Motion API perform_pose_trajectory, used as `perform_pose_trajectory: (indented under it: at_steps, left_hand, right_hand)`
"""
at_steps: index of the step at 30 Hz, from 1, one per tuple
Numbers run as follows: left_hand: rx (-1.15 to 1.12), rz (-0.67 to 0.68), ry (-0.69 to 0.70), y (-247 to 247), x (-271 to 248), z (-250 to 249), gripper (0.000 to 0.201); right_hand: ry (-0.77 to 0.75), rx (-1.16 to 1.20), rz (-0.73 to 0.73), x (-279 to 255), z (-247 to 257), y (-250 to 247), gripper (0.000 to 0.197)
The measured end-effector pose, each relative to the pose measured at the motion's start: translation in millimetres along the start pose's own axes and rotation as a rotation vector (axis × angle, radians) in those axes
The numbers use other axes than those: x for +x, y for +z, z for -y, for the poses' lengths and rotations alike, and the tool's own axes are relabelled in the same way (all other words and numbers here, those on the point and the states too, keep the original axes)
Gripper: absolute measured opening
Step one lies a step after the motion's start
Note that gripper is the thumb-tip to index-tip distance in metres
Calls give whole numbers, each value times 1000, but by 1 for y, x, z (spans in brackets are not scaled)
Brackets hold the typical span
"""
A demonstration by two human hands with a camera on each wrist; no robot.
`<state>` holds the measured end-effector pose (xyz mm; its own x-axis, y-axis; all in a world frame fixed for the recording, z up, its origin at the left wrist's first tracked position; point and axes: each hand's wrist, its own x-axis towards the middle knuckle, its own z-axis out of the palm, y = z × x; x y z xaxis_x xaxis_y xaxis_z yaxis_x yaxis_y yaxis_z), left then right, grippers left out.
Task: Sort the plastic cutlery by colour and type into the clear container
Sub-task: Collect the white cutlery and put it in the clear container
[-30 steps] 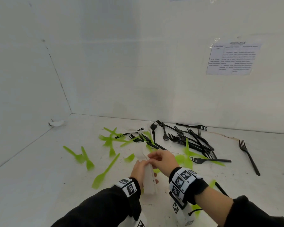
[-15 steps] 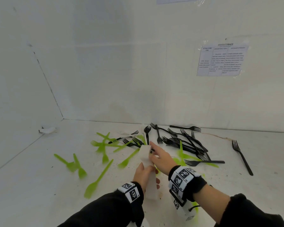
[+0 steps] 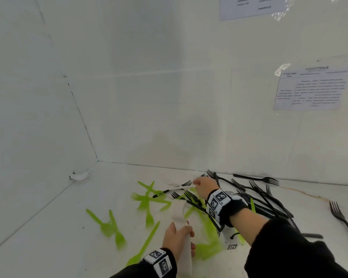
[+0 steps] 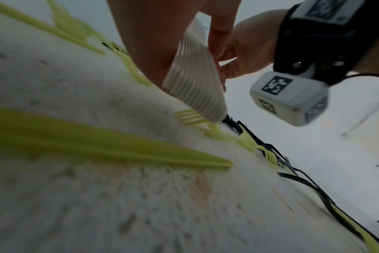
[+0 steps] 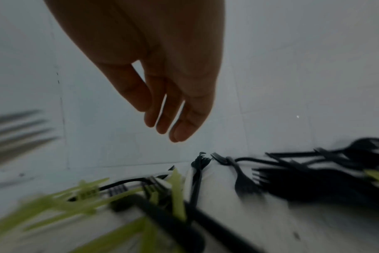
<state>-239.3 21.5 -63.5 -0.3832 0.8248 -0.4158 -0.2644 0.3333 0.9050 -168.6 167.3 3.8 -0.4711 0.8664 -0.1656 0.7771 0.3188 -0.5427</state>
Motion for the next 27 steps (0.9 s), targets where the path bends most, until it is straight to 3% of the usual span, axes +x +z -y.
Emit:
perform_pose_trajectory:
  at_steps: [6,10,16,18,22,27]
  left_hand:
    - [-8,-35,-12,-3,24,-9,6]
    - [-10,-51,-8,-2,39,-18,5]
    - [-54,-82,-32,0,54,-18,12]
    - [-55,-87,-28,1,56,-17,12]
    - [-50,-92,-19,1,59,-14,13]
    - [-57,-97,-32,3,60,-11,13]
  right_hand:
    - [-16,-59,141,59,12,25,52]
    - [21,-155,200,74,8,42,47]
    - [28,-288,134,72,4,45,38]
    - [53,-284,88,68,3,44,25]
    - [113,-137,14,61,10,32,27]
    - [84,-170,47,63,4,41,28]
